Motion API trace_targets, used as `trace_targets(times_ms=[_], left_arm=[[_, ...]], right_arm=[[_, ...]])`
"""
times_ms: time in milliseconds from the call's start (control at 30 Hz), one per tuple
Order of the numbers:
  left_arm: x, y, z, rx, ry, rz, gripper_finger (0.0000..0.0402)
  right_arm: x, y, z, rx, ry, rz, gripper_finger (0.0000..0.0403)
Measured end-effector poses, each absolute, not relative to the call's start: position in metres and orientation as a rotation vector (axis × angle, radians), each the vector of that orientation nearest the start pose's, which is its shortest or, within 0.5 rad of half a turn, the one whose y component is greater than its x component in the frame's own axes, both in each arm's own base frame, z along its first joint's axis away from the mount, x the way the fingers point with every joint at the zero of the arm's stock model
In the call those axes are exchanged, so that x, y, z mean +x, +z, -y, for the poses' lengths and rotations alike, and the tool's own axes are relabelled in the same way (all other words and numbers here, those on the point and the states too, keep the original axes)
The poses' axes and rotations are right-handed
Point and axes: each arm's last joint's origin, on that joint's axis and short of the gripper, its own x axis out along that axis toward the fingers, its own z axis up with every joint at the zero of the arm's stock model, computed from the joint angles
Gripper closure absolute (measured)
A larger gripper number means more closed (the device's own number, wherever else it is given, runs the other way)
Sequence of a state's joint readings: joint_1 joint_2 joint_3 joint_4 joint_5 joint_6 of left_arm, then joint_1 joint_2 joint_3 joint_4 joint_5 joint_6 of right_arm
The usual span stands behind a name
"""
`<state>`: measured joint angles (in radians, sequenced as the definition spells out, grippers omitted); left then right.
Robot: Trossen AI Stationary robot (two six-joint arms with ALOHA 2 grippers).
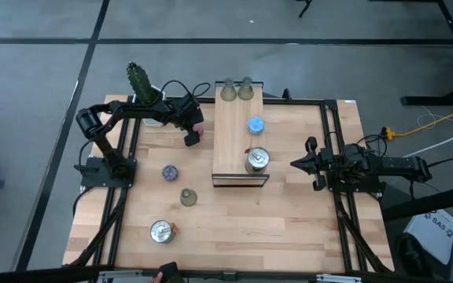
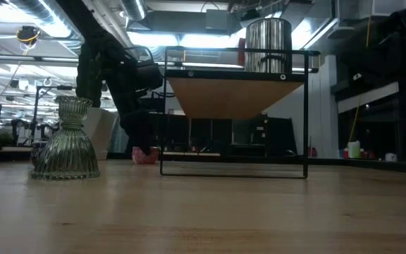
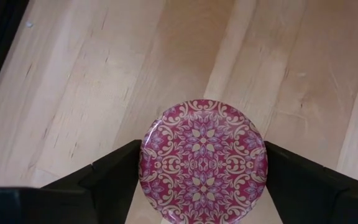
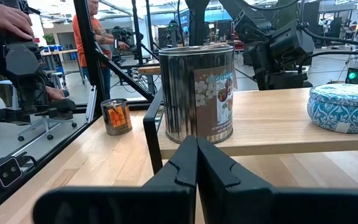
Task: Pick & Place candle stick holders
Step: Put the pink scented candle on the shelf
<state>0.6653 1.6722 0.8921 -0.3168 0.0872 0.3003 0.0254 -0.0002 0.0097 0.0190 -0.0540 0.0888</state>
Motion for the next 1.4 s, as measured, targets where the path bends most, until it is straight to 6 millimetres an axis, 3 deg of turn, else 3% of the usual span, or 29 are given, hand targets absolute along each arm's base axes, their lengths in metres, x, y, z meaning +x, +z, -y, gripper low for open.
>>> trace_targets(times_ms=[1400], left_arm=[[0.238,0.1578,-0.1829,-0.198,0.383,-1.11,0.01]], right_arm=[[0.0969,0.1687,-0.004,0.089,0.08,0.025,0.0398]])
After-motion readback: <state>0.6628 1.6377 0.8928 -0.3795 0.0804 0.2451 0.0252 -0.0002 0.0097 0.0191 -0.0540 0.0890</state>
